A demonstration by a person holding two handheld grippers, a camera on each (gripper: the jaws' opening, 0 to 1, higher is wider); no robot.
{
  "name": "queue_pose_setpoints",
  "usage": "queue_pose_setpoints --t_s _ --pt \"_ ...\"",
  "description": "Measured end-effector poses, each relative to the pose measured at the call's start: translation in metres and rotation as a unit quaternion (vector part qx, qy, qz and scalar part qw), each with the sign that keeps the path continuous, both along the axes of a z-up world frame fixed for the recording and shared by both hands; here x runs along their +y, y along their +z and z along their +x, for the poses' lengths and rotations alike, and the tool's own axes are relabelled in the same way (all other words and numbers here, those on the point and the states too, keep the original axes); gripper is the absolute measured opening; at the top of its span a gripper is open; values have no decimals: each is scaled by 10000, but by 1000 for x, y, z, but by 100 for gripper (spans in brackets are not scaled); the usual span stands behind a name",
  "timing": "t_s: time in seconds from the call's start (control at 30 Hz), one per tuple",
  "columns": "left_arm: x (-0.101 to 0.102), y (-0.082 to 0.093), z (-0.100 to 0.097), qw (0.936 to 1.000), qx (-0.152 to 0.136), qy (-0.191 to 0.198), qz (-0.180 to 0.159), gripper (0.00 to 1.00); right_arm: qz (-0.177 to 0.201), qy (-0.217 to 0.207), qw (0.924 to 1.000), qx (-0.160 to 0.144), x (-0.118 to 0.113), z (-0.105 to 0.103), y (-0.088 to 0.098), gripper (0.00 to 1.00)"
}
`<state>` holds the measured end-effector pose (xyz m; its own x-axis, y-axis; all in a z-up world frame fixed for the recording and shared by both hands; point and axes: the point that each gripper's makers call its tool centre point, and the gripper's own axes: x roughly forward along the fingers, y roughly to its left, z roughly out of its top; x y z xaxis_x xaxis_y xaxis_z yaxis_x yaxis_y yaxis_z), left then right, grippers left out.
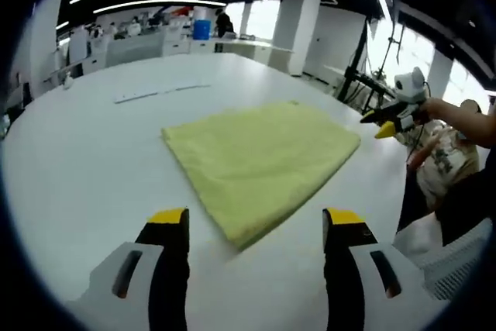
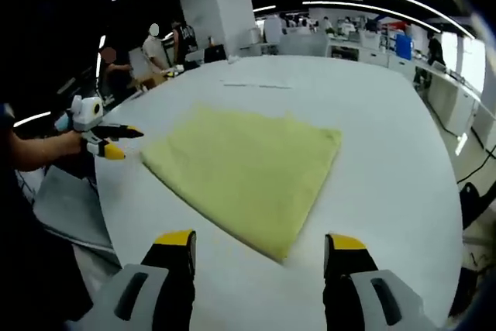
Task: Fold the garment on the visible template until the final outline fits inside the template.
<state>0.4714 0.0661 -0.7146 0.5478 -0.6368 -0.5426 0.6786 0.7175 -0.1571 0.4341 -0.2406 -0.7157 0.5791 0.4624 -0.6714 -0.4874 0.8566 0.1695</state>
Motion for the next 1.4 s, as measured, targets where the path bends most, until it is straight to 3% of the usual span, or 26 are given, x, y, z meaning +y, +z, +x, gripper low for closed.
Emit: queue_pose_setpoints --t_s 0.07,0.1,0.23,0.4,0.9,1.4 --pt "3 6 -4 9988 -278 -102 386 73 -21 71 9999 -94 5 -3 7 79" --pt "2 11 -6 9982 -393 -127 427 75 -50 101 9998 -140 7 -6 10 83" --pt "-7 25 -20 9990 -401 -168 87 86 -47 194 9996 -223 17 -15 21 91" --pt "-3 32 -29 9988 -437 -124 191 98 36 99 9993 -370 27 -23 33 99" --pt "21 36 -34 9981 -355 505 19 97 -140 -18 9981 -593 20 -29 29 99" --pt "29 31 -43 9980 -363 489 191 91 -443 123 9972 -581 16 -38 21 92"
